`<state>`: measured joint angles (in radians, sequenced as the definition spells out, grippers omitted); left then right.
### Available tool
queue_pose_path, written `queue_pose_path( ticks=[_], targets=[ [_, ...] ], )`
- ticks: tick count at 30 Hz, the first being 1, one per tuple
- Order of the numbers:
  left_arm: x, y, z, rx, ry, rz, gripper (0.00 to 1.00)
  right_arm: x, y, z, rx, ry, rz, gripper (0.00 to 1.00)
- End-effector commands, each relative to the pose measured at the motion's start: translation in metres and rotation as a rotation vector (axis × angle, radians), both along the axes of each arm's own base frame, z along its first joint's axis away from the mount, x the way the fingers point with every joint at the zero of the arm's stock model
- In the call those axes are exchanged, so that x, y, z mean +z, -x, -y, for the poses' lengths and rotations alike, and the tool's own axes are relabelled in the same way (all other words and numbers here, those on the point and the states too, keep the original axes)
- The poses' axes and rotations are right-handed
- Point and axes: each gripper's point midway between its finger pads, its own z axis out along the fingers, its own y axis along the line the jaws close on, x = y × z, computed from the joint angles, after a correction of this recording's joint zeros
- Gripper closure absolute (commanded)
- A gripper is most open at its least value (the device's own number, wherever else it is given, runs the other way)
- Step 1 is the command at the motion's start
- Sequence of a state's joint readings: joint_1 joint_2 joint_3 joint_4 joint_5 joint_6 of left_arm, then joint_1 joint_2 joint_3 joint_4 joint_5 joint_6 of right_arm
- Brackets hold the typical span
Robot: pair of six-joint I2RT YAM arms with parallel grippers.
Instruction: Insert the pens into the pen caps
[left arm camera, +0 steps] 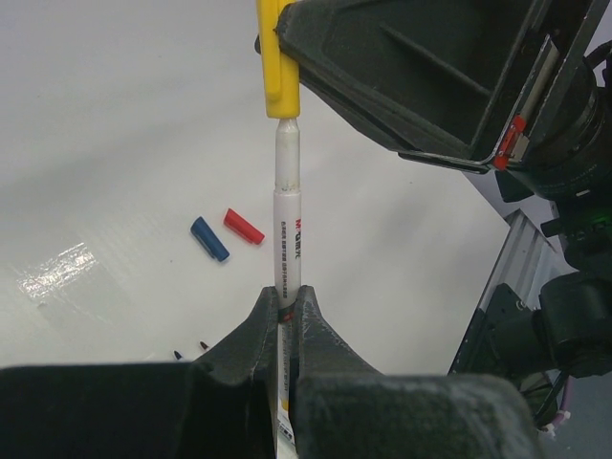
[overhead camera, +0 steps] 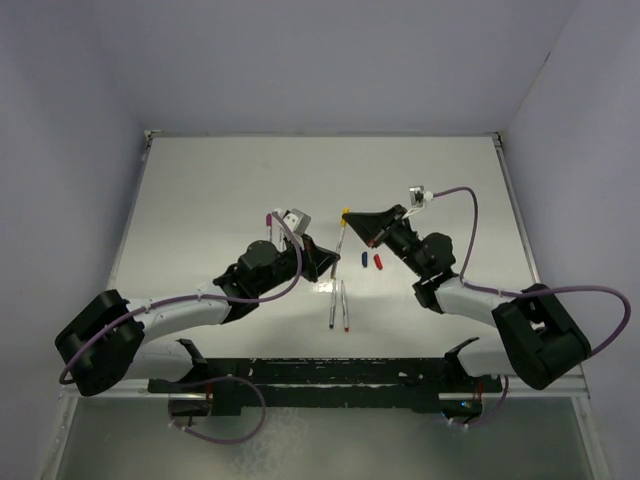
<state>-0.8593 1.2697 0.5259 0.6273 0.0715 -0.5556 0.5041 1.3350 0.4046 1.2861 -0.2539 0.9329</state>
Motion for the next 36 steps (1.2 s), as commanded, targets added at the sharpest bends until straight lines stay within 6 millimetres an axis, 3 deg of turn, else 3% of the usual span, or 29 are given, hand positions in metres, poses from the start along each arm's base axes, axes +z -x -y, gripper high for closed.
queue_pose_path(
  ticks=[1, 6, 13, 19, 36],
  targets=[
    [0.026, -0.003, 0.0, 0.001, 0.057, 0.078, 1.0, 0.031, 0.001, -0.005, 0.017, -0.023, 0.104, 1.0],
    [0.029, -0.006, -0.004, 0.026, 0.064, 0.086, 1.0, 0.031, 0.002, -0.006, 0.028, -0.025, 0.101, 1.0],
    [0.049, -0.011, -0.008, 0.067, 0.101, 0.129, 1.0, 0.019, 0.006, -0.007, 0.048, -0.013, 0.072, 1.0],
    [0.057, -0.016, -0.003, 0.065, 0.106, 0.145, 1.0, 0.011, 0.01, -0.014, 0.095, -0.005, 0.049, 1.0],
    [0.102, -0.05, -0.002, 0.152, 0.093, 0.268, 1.0, -0.05, 0.013, -0.03, 0.18, 0.205, -0.094, 1.0]
  ],
)
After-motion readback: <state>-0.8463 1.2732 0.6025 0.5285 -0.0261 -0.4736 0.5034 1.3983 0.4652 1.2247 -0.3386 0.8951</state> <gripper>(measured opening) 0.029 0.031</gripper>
